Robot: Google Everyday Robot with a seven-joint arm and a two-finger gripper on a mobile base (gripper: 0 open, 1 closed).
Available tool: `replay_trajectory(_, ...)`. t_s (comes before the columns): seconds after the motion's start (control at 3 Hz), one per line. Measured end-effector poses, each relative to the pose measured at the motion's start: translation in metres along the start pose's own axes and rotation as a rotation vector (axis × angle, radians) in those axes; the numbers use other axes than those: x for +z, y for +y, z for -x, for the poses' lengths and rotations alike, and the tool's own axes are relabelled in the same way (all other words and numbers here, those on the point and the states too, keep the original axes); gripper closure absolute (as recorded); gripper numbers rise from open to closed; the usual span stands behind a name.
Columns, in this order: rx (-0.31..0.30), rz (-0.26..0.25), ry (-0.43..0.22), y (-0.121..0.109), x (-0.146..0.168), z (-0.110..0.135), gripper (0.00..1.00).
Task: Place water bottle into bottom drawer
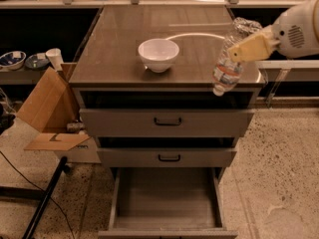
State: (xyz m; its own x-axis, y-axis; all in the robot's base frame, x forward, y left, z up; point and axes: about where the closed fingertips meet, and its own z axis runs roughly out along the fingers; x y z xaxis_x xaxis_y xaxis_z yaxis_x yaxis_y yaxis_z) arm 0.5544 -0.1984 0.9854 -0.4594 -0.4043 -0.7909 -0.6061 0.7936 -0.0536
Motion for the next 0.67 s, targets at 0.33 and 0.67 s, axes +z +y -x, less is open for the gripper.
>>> replay_trajectory(0.33, 0.002, 0.008, -0.005, 0.019, 0.000, -0.035, 1.00)
replay_trajectory(0.67, 0.006, 0.020, -0.029, 0.033, 0.012, -0.068, 1.00)
